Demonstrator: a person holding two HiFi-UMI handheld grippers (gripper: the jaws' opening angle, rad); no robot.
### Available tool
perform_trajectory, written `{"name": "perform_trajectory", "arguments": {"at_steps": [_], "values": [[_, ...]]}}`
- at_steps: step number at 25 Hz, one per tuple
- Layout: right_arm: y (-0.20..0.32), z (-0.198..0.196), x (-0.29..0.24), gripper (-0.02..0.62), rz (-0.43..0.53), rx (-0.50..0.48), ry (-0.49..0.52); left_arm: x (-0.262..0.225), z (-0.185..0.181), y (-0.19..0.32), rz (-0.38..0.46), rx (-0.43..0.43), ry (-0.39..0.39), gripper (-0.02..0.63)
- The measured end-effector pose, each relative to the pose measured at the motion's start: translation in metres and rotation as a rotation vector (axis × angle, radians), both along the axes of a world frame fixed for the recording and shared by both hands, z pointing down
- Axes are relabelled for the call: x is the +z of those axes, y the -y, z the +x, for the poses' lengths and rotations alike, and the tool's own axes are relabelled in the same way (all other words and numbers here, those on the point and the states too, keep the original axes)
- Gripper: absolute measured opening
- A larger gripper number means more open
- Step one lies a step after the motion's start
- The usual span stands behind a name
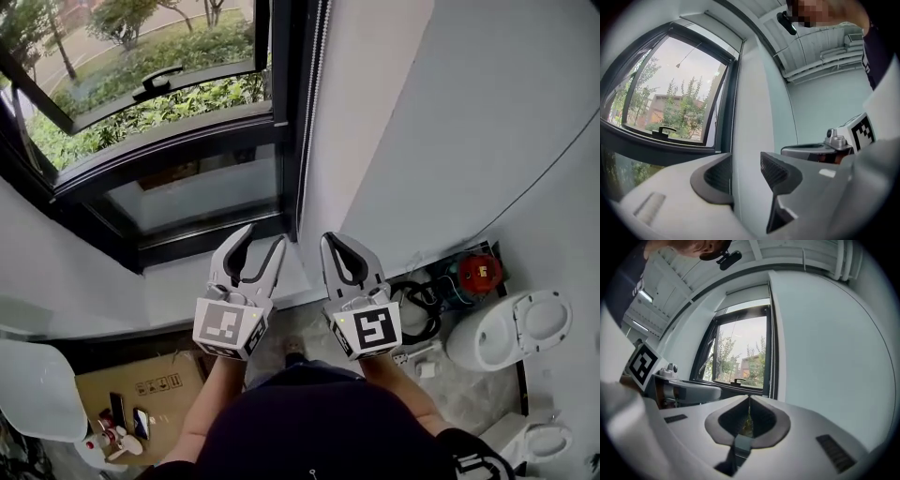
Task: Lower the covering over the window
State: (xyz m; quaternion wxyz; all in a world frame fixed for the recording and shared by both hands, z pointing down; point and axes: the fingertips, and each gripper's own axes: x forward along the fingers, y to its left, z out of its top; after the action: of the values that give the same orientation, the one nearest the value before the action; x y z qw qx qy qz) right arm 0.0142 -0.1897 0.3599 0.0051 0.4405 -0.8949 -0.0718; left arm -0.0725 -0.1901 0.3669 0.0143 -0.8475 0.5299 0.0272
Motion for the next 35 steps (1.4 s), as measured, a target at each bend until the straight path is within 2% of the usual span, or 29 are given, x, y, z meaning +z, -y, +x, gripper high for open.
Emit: {"name": "perform_trajectory", "arguments": {"at_steps": [3,9,12,16,19,22,25,32,35], "values": [[0.016,0.003,-0.002,0.014,0.002,0.002,0.018,-0.002,0.005,0.025,0.003,-0.009,0.001,0.179],[0.021,0.005,-0.020,0.014,0.060,0.018,-0.001,-0.010,0.011,0.076,0.009,-0.008,0.056,0.179],[0.023,0.004,-0.025,0.014,0.070,0.037,-0.023,-0.003,0.014,0.110,-0.015,0.013,0.066,0.179],[0.026,0.007,-0.034,0.014,0.061,0.058,-0.041,0.009,0.011,0.159,-0.041,-0.047,0.112,0.179],[0.031,0.012,-0.036,0.014,0.052,0.087,-0.033,0.018,0.014,0.195,-0.075,-0.065,0.091,0.179],[0.033,0.014,-0.036,0.014,0.045,0.108,-0.024,0.025,0.020,0.223,-0.092,-0.082,0.113,0.179],[0.033,0.019,-0.038,0.014,0.053,0.130,-0.031,0.029,0.029,0.245,-0.110,-0.090,0.116,0.179],[0.034,0.037,-0.041,0.014,0.063,0.193,-0.023,0.045,0.036,0.275,-0.153,-0.143,0.214,0.178],[0.034,0.040,-0.042,0.014,0.058,0.201,-0.014,0.047,0.033,0.280,-0.155,-0.167,0.207,0.135]]}}
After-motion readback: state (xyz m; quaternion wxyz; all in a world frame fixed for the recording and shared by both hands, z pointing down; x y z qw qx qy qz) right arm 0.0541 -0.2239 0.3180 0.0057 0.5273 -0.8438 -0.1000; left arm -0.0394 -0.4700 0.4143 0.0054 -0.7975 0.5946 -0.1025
